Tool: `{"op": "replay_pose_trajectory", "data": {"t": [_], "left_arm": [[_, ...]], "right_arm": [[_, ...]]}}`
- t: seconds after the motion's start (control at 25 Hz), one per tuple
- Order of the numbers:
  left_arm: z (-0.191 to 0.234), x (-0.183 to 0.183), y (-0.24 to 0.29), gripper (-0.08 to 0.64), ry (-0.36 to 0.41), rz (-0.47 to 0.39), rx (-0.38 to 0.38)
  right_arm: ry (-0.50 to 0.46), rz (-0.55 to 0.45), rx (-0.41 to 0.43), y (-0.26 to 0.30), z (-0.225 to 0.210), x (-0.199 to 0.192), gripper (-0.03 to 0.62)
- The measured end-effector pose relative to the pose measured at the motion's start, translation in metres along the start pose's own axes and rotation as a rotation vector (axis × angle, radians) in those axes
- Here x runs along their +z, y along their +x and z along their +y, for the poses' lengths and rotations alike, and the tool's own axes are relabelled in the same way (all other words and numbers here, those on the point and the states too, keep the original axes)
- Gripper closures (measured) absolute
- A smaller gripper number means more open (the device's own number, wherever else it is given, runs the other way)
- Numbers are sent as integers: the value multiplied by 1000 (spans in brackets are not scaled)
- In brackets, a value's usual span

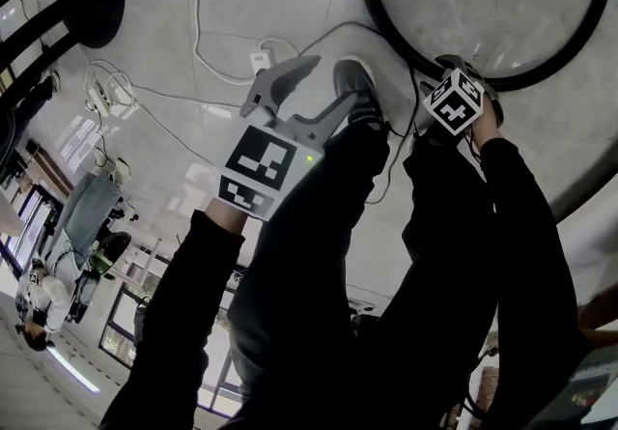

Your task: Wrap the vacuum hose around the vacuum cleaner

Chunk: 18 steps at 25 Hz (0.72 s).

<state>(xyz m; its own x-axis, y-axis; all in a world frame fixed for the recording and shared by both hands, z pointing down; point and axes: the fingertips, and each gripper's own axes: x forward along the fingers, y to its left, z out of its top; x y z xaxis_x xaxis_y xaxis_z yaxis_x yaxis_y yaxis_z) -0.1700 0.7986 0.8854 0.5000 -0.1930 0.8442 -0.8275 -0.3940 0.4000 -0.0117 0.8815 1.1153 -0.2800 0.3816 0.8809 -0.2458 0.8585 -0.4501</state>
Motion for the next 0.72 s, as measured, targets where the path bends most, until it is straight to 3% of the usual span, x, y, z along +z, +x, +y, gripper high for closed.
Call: {"op": "replay_pose_trajectory", "data": {"t": [0.24,0.36,0.44,0.52,0.72], "left_arm": [[29,14,3,304,28,-46,25],[33,21,4,304,35,-56,32],[34,23,4,304,31,-56,41],[33,23,2,304,20,-54,51],[0,20,-20,304,-54,-51,16]], "right_arm": [[-173,130,45,52,-7,-29,331],[-188,179,30,63,-15,-43,331],[-210,205,31,65,-16,-47,366],[-170,214,67,62,-14,-46,413],[-62,124,243,3,22,-28,422]]}}
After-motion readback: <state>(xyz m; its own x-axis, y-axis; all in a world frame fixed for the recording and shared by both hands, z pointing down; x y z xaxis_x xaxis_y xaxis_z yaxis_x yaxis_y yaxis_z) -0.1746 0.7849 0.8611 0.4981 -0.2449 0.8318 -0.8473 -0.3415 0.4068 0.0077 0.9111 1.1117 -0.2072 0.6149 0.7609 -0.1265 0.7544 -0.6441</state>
